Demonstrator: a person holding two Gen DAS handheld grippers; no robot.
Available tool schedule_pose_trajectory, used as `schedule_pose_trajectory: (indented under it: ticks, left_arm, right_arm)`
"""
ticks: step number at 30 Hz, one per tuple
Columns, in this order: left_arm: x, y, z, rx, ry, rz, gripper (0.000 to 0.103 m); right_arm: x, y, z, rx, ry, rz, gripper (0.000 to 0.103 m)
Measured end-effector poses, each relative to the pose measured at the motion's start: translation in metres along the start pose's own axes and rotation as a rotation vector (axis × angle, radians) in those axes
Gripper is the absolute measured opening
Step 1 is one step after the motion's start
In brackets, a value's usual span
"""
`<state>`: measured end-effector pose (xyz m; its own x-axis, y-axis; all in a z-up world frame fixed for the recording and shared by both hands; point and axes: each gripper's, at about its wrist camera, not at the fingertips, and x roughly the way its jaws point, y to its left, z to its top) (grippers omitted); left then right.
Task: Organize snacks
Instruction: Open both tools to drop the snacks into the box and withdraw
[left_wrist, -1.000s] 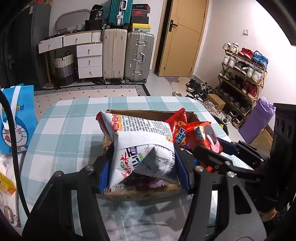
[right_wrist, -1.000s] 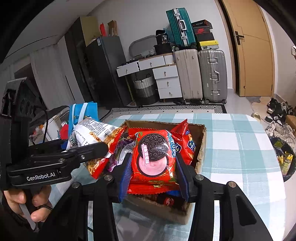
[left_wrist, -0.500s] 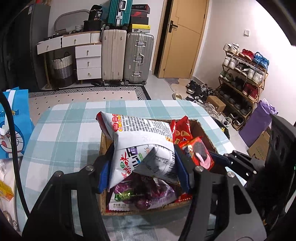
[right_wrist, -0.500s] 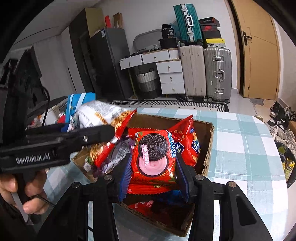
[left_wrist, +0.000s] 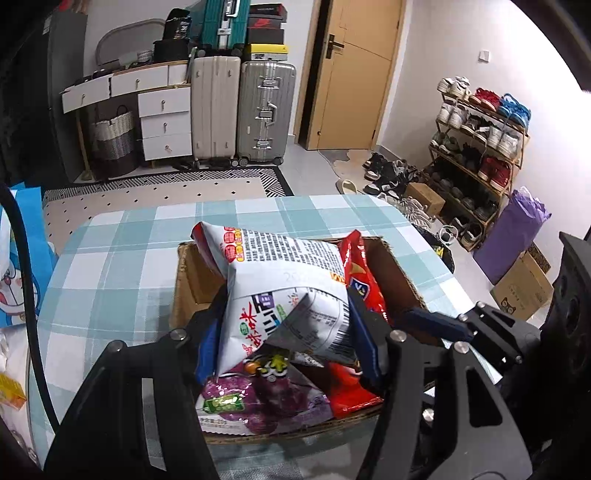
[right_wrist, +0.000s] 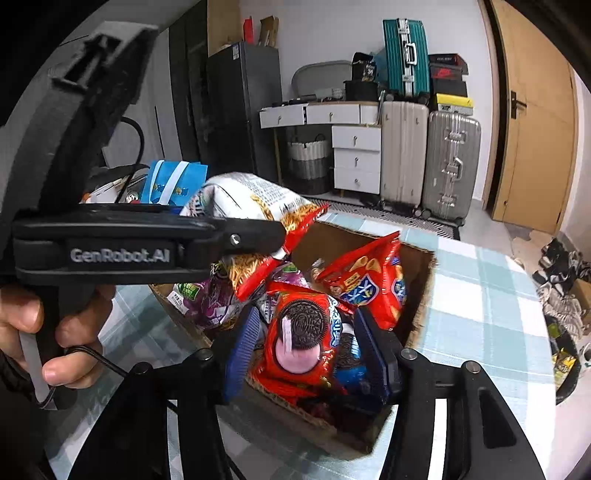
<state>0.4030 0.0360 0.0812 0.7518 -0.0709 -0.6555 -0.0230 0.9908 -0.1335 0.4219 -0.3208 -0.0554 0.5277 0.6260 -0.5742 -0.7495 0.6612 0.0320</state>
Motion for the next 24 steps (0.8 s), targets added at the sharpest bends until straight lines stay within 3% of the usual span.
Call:
schedule_pose_trajectory:
  ticks: [1, 5, 7, 9, 11, 16, 17, 24]
  left_arm:
    - [0.002, -0.002, 0.001, 0.010, -0.001, -0.003, 0.057]
    - [0.012, -0.005, 0.003, 0.009, 0.019, -0.007, 0.058]
    - [0.014, -0.007, 0.003, 0.009, 0.025, -0.018, 0.061]
    - [0.013, -0.009, 0.003, 0.017, 0.024, -0.019, 0.071]
    - [0.010, -0.011, 0.002, 0.027, 0.017, -0.024, 0.082]
    - [-0.006, -0.014, -0.006, 0.025, 0.005, -0.057, 0.092]
    - [-0.011, -0.014, -0.009, 0.027, -0.004, -0.049, 0.101]
    - [-0.053, -0.006, -0.031, 0.004, -0.060, -0.039, 0.102]
  right_arm:
    - [-0.003, -0.002, -0.002, 0.004, -0.006, -0.009, 0.065]
    - [-0.014, -0.005, -0.007, 0.003, -0.024, -0.003, 0.070]
    - [-0.019, -0.003, -0.008, -0.004, -0.032, -0.007, 0.078]
    - [-0.023, -0.002, -0.009, -0.008, -0.043, -0.043, 0.088]
    - [-0.026, -0.001, -0.008, -0.010, -0.053, -0.051, 0.090]
    - [-0.029, -0.007, -0.013, 0.013, -0.038, -0.073, 0.096]
    - [-0.029, -0.007, -0.015, 0.017, -0.037, -0.078, 0.097]
    - [-0.041, -0.005, -0.016, 0.047, -0.062, -0.103, 0.102]
